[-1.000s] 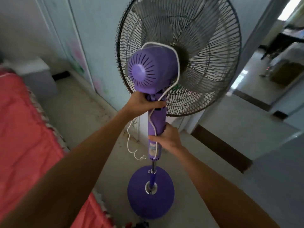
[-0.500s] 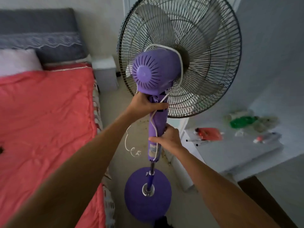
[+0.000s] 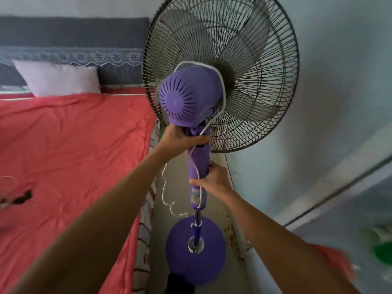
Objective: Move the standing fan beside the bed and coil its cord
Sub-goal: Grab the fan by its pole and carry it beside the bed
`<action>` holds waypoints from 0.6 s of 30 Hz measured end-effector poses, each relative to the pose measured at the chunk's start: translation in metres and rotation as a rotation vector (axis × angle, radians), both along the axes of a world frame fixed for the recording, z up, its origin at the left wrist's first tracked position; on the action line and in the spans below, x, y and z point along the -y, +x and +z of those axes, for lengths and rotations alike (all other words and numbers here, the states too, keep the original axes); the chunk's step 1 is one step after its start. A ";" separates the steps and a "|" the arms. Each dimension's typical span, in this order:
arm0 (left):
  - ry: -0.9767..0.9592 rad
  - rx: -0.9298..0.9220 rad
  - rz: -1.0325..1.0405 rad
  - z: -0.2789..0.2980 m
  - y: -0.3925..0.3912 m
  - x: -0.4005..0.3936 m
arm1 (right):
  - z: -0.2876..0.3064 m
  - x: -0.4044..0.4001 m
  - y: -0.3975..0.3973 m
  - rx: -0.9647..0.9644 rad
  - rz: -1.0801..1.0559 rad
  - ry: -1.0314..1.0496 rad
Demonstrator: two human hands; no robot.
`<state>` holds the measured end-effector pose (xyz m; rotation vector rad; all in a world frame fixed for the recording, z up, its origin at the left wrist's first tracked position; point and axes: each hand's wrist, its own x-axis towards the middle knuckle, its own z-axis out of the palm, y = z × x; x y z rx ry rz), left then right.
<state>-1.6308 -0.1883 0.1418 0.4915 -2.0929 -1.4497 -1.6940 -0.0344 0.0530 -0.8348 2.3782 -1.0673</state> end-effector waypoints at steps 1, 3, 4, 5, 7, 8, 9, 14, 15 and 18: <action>-0.002 0.005 0.007 -0.001 -0.012 0.020 | -0.003 0.021 -0.014 -0.004 0.005 0.005; -0.012 -0.017 0.006 0.000 -0.031 0.050 | -0.004 0.054 -0.039 0.002 0.012 0.015; -0.003 -0.027 0.001 0.000 -0.043 0.068 | -0.005 0.073 -0.051 0.007 0.012 0.021; 0.010 -0.030 0.004 0.001 -0.055 0.087 | -0.005 0.094 -0.066 0.010 0.013 0.026; 0.016 -0.036 0.011 0.005 -0.079 0.119 | -0.003 0.130 -0.093 0.004 0.016 0.031; 0.025 -0.041 0.013 0.006 -0.092 0.136 | -0.003 0.148 -0.108 0.012 0.019 0.032; 0.031 -0.045 0.019 0.009 -0.105 0.154 | -0.001 0.166 -0.122 0.021 0.022 0.037; 0.036 -0.022 0.033 0.013 -0.173 0.234 | 0.007 0.247 -0.192 0.050 0.037 0.023; 0.021 -0.014 0.050 0.015 -0.190 0.252 | 0.008 0.267 -0.210 0.046 0.040 0.015; -0.001 0.010 0.100 0.012 -0.236 0.301 | 0.006 0.317 -0.259 0.041 0.086 0.022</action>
